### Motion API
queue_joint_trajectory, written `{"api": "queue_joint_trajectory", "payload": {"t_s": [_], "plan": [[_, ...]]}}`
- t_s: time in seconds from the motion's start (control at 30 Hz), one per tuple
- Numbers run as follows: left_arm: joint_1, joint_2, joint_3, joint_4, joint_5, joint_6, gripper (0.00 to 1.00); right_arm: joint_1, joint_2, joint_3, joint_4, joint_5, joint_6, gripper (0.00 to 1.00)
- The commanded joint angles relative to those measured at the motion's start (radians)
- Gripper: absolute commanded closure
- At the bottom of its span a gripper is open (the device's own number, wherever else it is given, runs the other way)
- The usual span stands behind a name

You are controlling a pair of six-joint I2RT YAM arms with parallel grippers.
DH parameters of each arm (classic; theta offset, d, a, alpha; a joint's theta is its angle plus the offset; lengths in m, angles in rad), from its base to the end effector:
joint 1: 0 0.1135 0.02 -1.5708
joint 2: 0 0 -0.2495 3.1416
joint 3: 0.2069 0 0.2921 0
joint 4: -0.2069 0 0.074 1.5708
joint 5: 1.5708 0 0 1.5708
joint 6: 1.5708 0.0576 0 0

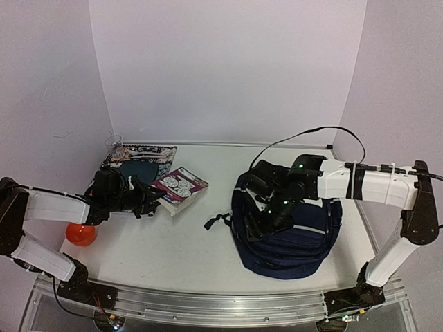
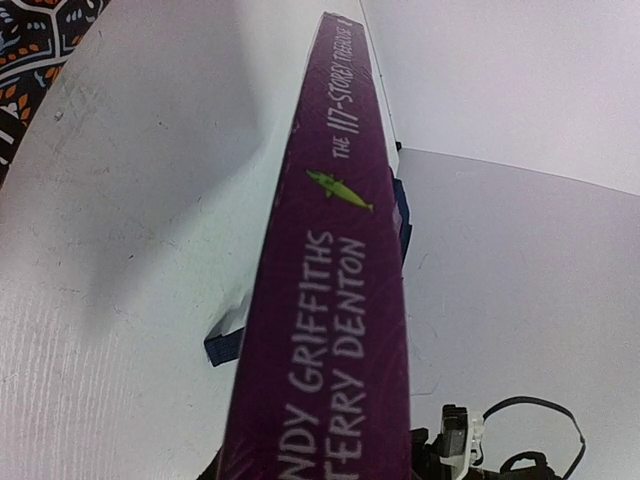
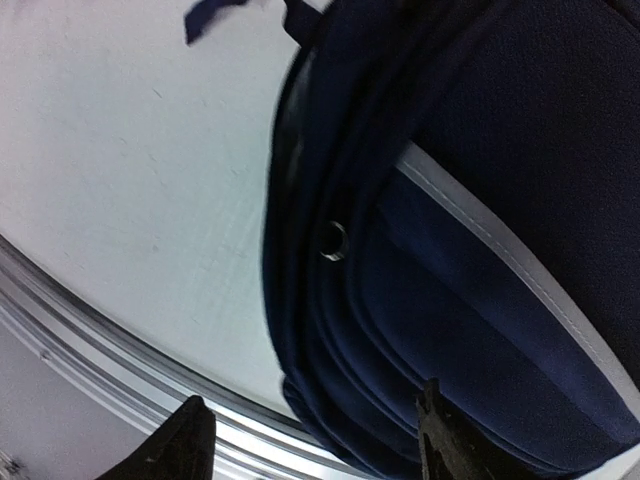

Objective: Pack the student bag
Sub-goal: Pick up the largest pocket of the bag from the student bag.

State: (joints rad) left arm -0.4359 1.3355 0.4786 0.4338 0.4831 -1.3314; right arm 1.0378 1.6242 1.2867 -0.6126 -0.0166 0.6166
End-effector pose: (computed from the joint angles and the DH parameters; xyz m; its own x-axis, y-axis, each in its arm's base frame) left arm 0.2682 -0.1545 0.1280 -0.8245 -0.5650 -0.0309 -0.1819 0.3164 -0.9310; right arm 0.2022 0.3445 0.2176 -0.8380 -0.2826 -0.4667 -0.4676 0.8129 0.3473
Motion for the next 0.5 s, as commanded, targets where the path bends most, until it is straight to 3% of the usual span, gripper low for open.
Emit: {"api": "queue_joint_trajectory", "payload": {"t_s": [0.0, 0.47], "plan": [[0.017, -0.023, 0.058, 0.104, 0.06, 0.046, 1.0, 0.017, -0.066, -0.011, -0.245, 0.056, -0.075, 0.34], [0.03, 0.01, 0.106, 0.086, 0.108, 0.09, 1.0, 0.116, 0.045, -0.052, -0.305, 0.079, -0.063, 0.59]]}}
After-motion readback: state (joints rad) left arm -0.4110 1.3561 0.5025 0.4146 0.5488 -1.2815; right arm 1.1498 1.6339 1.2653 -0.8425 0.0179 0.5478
